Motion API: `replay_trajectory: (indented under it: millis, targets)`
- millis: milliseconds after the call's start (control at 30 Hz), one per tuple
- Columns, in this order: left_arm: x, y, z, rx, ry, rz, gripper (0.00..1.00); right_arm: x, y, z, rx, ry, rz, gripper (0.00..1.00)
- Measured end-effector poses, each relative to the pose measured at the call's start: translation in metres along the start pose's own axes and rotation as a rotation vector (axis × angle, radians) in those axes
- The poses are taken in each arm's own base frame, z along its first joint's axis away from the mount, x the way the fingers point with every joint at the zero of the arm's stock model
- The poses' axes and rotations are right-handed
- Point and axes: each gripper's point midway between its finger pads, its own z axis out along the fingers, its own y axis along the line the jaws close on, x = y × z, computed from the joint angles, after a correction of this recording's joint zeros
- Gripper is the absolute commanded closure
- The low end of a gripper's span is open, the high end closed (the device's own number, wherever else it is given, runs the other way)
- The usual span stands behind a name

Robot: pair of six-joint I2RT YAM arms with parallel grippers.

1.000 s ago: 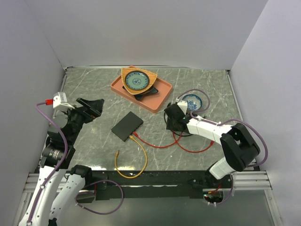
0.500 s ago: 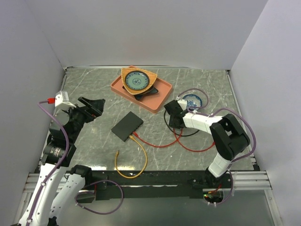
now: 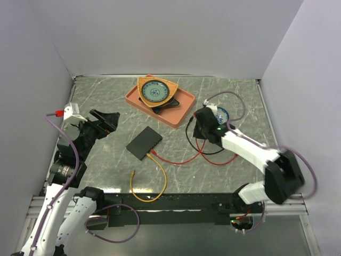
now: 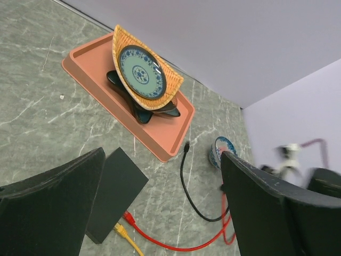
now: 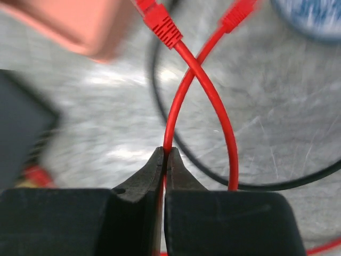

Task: Insert the plug into the switch port

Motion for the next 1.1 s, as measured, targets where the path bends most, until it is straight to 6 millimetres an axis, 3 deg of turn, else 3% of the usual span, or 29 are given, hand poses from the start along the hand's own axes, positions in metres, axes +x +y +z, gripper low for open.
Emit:
replay_trajectory:
  millis: [133,267,467,600,700,833,967,1033,1100]
  targets:
    - [0.003,0.002,0.004,-0.007,0.015,0.0,0.04,-0.047,0.017,-0.066,-0.163,-0.181,0.015,1.0]
    - [0.007,0.003,0.006,-0.008,0.03,-0.001,0.04,-0.087,0.022,-0.147,-0.331,-0.399,0.029,1.0]
    - [0.006,0.001,0.008,0.005,0.025,-0.004,0.04,-0.119,0.0,-0.261,-0.492,-0.723,0.072,1.0]
    - [0.01,0.002,0.01,0.007,0.033,-0.008,0.04,-0.127,-0.022,-0.31,-0.525,-0.887,0.101,1.0]
    - [0.011,0.001,0.013,0.01,0.04,-0.009,0.04,-0.127,-0.03,-0.32,-0.517,-0.927,0.092,1.0]
    - [0.016,0.002,0.016,0.016,0.055,-0.014,0.04,-0.118,-0.026,-0.307,-0.507,-0.882,0.035,1.0]
    - [0.021,0.003,0.019,0.017,0.073,-0.026,0.04,-0.106,-0.008,-0.279,-0.518,-0.766,-0.073,1.0]
    - [0.024,0.003,0.021,0.018,0.087,-0.028,0.04,-0.096,0.004,-0.253,-0.514,-0.671,-0.132,1.0]
    - [0.026,0.004,0.023,0.016,0.097,-0.028,0.04,-0.08,0.018,-0.216,-0.512,-0.54,-0.195,1.0]
